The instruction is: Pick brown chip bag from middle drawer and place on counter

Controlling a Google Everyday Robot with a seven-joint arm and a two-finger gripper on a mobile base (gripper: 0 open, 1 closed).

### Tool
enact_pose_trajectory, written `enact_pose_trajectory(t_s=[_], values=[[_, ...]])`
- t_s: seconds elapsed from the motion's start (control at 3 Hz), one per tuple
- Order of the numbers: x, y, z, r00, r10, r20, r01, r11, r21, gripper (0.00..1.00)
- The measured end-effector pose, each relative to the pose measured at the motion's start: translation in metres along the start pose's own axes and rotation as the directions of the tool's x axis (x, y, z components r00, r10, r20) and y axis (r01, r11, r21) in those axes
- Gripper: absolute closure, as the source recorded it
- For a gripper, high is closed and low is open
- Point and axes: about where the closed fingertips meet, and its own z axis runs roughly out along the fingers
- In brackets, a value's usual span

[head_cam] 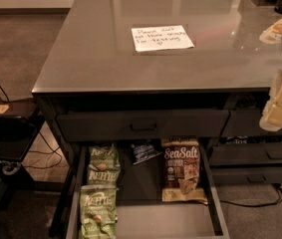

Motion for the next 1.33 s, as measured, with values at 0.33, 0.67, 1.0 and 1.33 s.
enact_pose_trajectory(t_s=[0.33, 0.67, 1.0, 1.33], values=[[0.000, 0.000, 0.000, 1.000, 0.000, 0.000, 0.000, 1.0000, 0.000, 0.00], [0.000, 0.003, 0.005, 1.000, 0.004, 0.021, -0.005, 1.0000, 0.006, 0.00], [0.001, 0.018, 0.035, 0.995, 0.031, 0.092, -0.029, 0.9994, -0.019, 0.00], [0.003, 0.040, 0.097, 0.980, 0.079, 0.184, -0.069, 0.9959, -0.059, 0.00]])
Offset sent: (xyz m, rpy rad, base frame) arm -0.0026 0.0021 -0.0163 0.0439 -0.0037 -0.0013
